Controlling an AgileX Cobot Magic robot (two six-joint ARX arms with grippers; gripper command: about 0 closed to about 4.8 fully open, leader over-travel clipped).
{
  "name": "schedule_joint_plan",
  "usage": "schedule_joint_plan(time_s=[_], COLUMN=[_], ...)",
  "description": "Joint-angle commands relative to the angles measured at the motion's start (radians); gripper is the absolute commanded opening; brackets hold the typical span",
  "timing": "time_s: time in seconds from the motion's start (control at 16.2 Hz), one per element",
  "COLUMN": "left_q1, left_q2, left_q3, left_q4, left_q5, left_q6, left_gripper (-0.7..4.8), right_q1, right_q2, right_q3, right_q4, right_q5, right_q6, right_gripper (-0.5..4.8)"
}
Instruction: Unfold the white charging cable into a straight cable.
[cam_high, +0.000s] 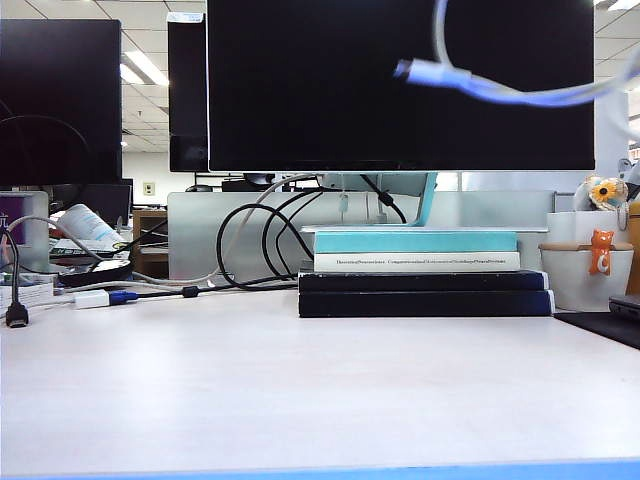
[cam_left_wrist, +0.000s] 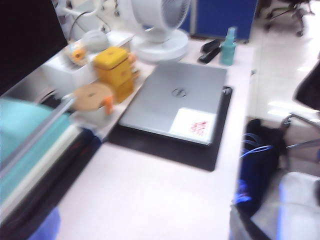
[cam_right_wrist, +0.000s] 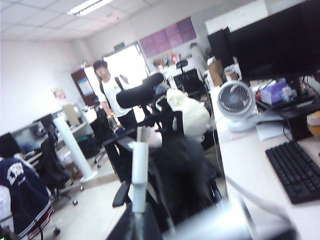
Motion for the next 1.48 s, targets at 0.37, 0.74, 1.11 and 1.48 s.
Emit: schedule_joint_plan(time_s=[0.37, 0.74, 1.11, 1.48], left_q1=[0.264, 0.264, 0.262, 0.262], left_q2=[-0.392, -0.383, -0.370, -0.337], left_q3=[-0.039, -0.106, -0.110, -0.111], left_q4=[-0.251, -0.212, -0.205, -0.213], left_q5=[-0.307, -0.222, -0.130, -0.113], left_q6=[0.051, 0.016, -0.027, -0.052], left_gripper=[4.79, 4.79, 4.79, 4.79], right_q1=[-0.054, -0.053, -0.052, -0.055], right_q2=[0.087, 0.090, 0.011, -0.076], right_q3=[-0.137, -0.137, -0.113, -0.107], right_q4=[-0.560, -1.102, -1.165, -1.587], right_q5=[0.107, 0.370, 0.352, 0.741], right_q6=[-0.621, -1.051, -1.053, -1.353], right_gripper=[-0.04, -0.04, 2.86, 2.74])
